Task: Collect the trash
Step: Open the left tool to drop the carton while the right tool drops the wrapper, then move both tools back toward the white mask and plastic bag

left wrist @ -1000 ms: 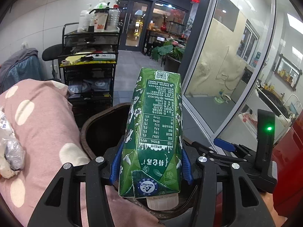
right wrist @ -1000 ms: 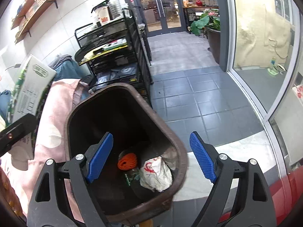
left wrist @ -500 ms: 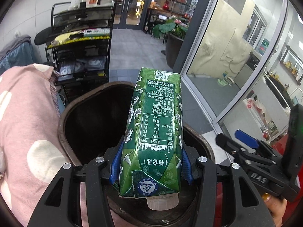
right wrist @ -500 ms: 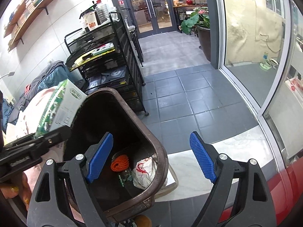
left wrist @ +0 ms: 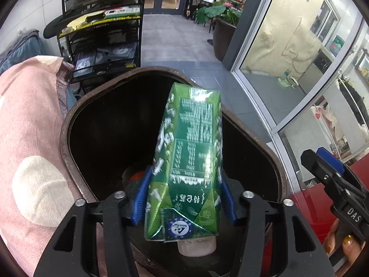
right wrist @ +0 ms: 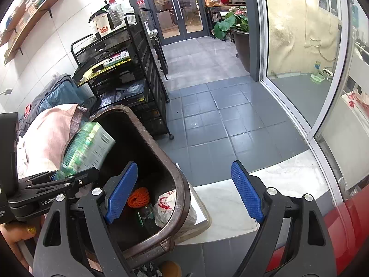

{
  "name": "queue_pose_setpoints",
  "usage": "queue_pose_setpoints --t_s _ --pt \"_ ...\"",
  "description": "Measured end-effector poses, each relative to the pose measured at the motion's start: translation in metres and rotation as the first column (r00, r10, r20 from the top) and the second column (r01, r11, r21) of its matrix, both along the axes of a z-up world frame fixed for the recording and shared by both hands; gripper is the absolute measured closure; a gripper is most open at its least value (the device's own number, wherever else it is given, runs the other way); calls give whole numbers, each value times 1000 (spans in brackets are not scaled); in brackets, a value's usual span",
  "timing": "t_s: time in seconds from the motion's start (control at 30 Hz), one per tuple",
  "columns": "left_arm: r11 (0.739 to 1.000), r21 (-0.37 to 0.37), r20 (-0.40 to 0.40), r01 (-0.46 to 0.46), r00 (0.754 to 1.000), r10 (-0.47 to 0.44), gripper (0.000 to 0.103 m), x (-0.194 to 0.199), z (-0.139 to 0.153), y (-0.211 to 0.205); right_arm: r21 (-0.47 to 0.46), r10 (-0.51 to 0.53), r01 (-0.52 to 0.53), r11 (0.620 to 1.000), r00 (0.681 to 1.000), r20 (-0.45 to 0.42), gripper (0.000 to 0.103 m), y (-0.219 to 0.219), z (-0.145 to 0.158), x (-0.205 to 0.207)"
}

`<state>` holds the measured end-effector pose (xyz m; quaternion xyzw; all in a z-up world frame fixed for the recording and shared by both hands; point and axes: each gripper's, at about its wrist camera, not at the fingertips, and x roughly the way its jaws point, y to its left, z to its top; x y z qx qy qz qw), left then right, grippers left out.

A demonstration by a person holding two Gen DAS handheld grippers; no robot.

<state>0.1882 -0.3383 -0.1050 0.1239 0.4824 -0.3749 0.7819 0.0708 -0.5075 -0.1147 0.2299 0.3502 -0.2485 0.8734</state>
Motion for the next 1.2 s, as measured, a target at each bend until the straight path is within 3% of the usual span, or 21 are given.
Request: queue_pose_setpoints --t_s 0.03,0.07,0.23,0.33,0.73,0.93,1.2 --pt "1000 9 2 -4 1000 4 26 0 -1 0 1 1 -1 1000 1000 0 20 1 0 0" --pt "1000 22 11 -9 1000 9 18 0 -1 0 2 2 -2 1000 1000 0 20 1 0 0" --pt "998 60 30 -3 1000 1 16 -2 -7 -3 -2 -2 2 1000 1000 6 17 2 2 -2" --pt "999 45 37 -10 999 8 16 -1 -5 -1 -4 -2 2 1000 1000 9 17 3 4 -2" --pt "984 -174 107 -46 992 66 11 -25 41 44 -28 54 -53 998 998 44 14 21 15 3" --pt "966 -252 238 -56 964 118 7 -48 72 75 -27 118 -117 993 991 70 14 43 20 16" --pt "938 -331 299 -104 931 209 6 -60 91 124 -28 249 -248 968 961 119 11 84 34 33"
